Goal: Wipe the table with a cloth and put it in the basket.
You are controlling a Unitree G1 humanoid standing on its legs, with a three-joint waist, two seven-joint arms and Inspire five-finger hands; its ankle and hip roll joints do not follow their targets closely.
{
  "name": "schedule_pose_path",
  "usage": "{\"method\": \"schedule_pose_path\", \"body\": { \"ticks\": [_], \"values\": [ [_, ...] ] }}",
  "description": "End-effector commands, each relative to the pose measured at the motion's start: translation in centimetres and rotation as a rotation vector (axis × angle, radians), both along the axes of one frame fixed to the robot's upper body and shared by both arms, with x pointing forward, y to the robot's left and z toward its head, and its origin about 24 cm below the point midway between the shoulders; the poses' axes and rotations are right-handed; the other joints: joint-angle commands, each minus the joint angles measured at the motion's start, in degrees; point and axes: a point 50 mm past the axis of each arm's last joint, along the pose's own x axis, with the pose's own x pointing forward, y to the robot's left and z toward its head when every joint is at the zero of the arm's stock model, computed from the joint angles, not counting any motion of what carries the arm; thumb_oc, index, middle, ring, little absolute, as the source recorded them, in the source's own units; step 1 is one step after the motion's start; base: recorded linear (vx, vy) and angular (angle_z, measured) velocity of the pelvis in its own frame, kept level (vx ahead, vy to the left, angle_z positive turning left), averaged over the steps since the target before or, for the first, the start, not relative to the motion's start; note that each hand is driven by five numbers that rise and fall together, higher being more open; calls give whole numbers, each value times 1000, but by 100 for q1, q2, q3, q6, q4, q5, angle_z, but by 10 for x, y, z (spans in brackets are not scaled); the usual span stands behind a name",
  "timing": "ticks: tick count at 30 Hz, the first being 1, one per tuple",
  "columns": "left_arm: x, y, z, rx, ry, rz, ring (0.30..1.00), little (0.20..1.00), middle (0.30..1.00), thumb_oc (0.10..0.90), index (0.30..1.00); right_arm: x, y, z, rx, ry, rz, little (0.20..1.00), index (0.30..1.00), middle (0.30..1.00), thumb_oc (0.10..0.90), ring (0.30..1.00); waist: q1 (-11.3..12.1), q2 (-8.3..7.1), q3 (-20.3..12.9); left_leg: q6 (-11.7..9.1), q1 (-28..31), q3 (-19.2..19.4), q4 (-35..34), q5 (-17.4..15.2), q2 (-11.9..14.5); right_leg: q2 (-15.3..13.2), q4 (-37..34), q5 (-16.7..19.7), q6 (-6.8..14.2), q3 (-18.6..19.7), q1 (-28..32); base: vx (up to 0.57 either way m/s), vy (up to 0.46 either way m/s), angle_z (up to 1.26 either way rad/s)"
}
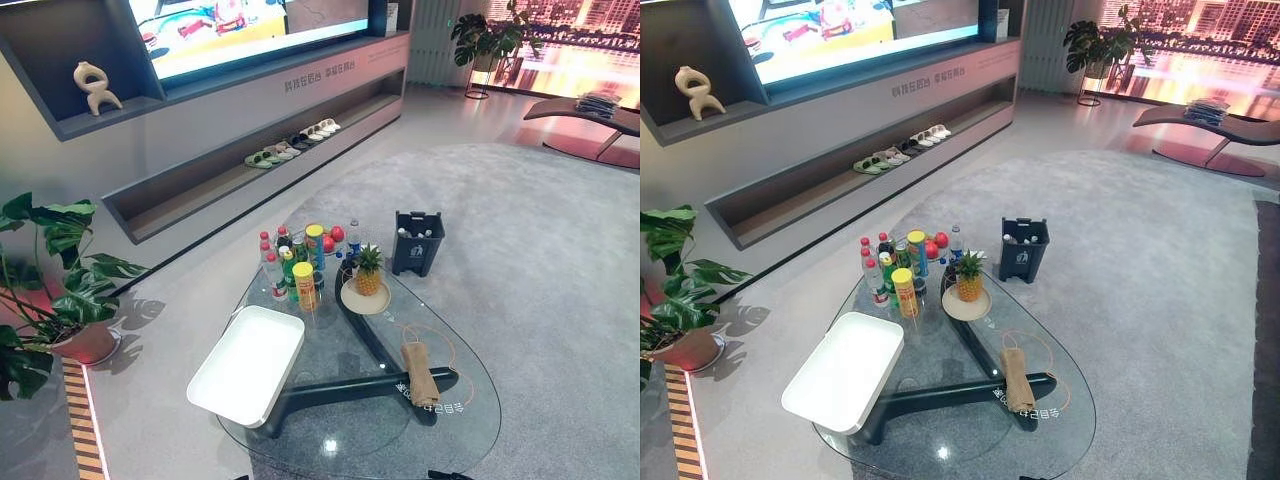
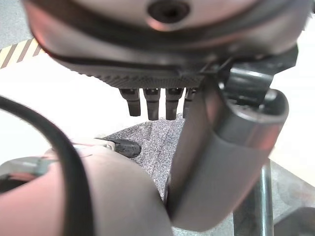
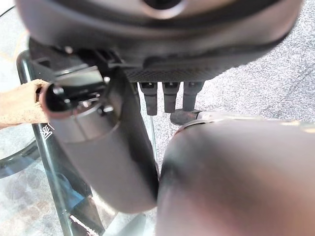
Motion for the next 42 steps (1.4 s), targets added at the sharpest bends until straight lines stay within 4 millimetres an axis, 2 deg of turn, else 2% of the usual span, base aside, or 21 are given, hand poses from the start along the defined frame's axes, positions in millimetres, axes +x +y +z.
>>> {"method": "schedule_pose_path", "body": {
  "ticks": [1,7,12,19,24,25,27,28,29,34,42],
  "values": [
    [7,-9,-1,-9,16,-40,900,900,900,800,900,-18,11,-5,14,107,55,900,900,900,800,900,64,-222,132,166,-137,-44,17,-110,-387,7,99,-209,-5,107,135,0,0,0],
    [7,-9,-1,-3,13,-48,900,900,900,800,900,-14,9,-5,-12,71,63,900,900,900,800,900,63,-231,151,164,-145,-46,25,-114,-389,13,90,-196,-1,120,125,0,0,0],
    [9,-7,0,11,-4,-33,900,900,900,800,900,0,7,-2,-40,-24,55,900,900,900,800,900,67,-254,267,161,-238,8,129,-131,-387,2,111,-153,13,163,32,0,0,0],
    [18,-1,3,60,-53,-53,900,900,900,800,900,35,10,7,-15,-222,24,900,900,900,800,900,40,-338,499,190,-499,25,305,-155,-394,13,159,-74,5,248,-229,-23,-13,-2],
    [21,0,4,86,-100,-73,900,900,900,800,900,57,23,16,-2,-374,44,900,900,900,800,900,27,-448,662,201,-768,27,573,-213,-425,27,232,-39,3,351,-444,-20,-46,-5],
    [26,1,6,90,-120,-80,900,900,900,800,900,66,25,21,4,-418,38,900,900,900,800,900,24,-472,752,204,-916,24,680,-212,-433,23,297,-31,-4,361,-568,-216,-58,-2],
    [44,3,11,98,-178,-83,900,900,900,800,900,98,30,40,7,-572,26,900,900,900,800,900,-1,-498,1069,220,-1213,3,802,-149,-431,40,439,11,-21,358,-862,-263,-45,-2],
    [44,3,11,98,-178,-83,900,900,900,800,900,98,30,40,7,-572,26,900,900,900,800,900,-2,-498,1068,220,-1216,2,804,-150,-431,40,441,10,-21,357,-865,-185,-13,0],
    [49,2,13,99,-199,-82,900,900,900,800,900,112,35,50,6,-636,31,900,900,900,800,900,-27,-494,1186,233,-1285,-11,795,-122,-439,61,477,16,-35,369,-956,-107,3,0],
    [62,1,18,111,-260,-76,900,900,900,800,900,146,50,91,-3,-870,61,900,900,900,800,900,-158,-491,1535,272,-1588,-20,889,-88,-517,125,683,-16,-73,425,-1324,-109,20,-1],
    [82,1,28,126,-368,-75,900,900,900,800,900,170,54,137,-70,-1091,71,900,900,900,800,900,-231,-480,1922,286,-2090,-7,1193,-66,-602,80,881,49,-86,442,-1799,-61,24,1]
  ]
}}
